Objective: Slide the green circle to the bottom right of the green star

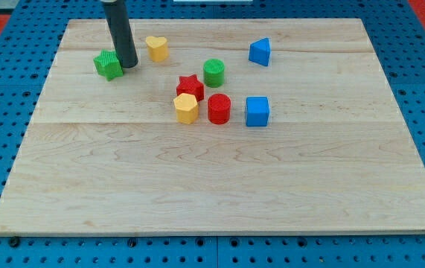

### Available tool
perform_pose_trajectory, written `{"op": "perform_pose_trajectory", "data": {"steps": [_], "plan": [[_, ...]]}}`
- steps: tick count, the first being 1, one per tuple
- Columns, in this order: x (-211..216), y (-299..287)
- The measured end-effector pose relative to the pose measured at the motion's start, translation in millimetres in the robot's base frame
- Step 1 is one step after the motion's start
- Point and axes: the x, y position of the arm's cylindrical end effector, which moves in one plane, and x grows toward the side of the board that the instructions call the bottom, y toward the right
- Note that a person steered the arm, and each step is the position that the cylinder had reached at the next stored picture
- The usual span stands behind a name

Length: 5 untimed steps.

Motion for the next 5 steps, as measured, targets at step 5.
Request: {"op": "perform_pose_trajectory", "data": {"steps": [5], "plan": [[-8,159]]}}
